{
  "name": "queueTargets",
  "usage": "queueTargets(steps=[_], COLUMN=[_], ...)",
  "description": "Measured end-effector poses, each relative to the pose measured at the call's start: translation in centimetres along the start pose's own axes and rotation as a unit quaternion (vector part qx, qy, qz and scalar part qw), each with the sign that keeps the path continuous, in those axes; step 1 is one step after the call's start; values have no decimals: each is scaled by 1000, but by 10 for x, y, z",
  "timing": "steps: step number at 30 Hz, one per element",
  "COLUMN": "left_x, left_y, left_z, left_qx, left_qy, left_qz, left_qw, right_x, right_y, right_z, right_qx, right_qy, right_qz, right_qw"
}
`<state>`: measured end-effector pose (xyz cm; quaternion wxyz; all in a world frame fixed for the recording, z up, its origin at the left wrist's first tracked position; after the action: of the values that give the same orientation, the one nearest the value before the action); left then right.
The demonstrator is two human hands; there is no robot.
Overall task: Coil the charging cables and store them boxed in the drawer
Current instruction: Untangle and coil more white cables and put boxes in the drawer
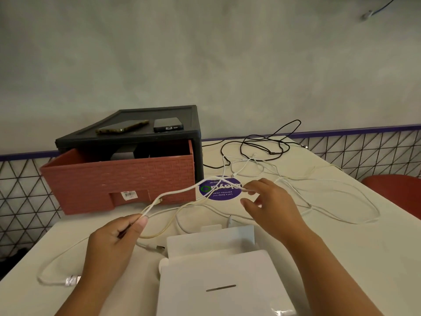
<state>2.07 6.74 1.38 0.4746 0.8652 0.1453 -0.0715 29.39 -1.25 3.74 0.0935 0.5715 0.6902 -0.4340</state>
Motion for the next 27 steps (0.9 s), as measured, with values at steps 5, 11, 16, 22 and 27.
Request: queueTargets(steps=[5,11,16,22,27], left_x=[6,8,0,-6,-10], left_y=[-3,-1,-4,-1,1], left_z=[4,3,0,-2,-2], left_qx=[45,61,67,59,-59], left_qy=[-40,-37,-12,-2,53], left_qz=[10,22,-18,-47,30], left_qw=[998,997,998,997,996], right_x=[3,0,-25,-39,-48], right_y=[-7,-8,21,46,70], right_z=[2,0,-7,-8,-6], right_qx=[-37,-70,68,214,310], right_qy=[-17,19,169,283,368], right_qz=[-26,-51,-58,-66,-111], right_qw=[999,996,982,933,869])
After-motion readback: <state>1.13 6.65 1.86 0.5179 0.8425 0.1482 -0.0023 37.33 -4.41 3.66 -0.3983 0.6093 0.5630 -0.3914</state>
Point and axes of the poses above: each hand's wrist, its own z-axis away from the middle knuckle, its own x-axis out of the palm, y = z × x, the point moved 1 cm from there along -z, towards the middle knuckle, and after that the axes turned 9 degrees about y, right-handed, at the moved point
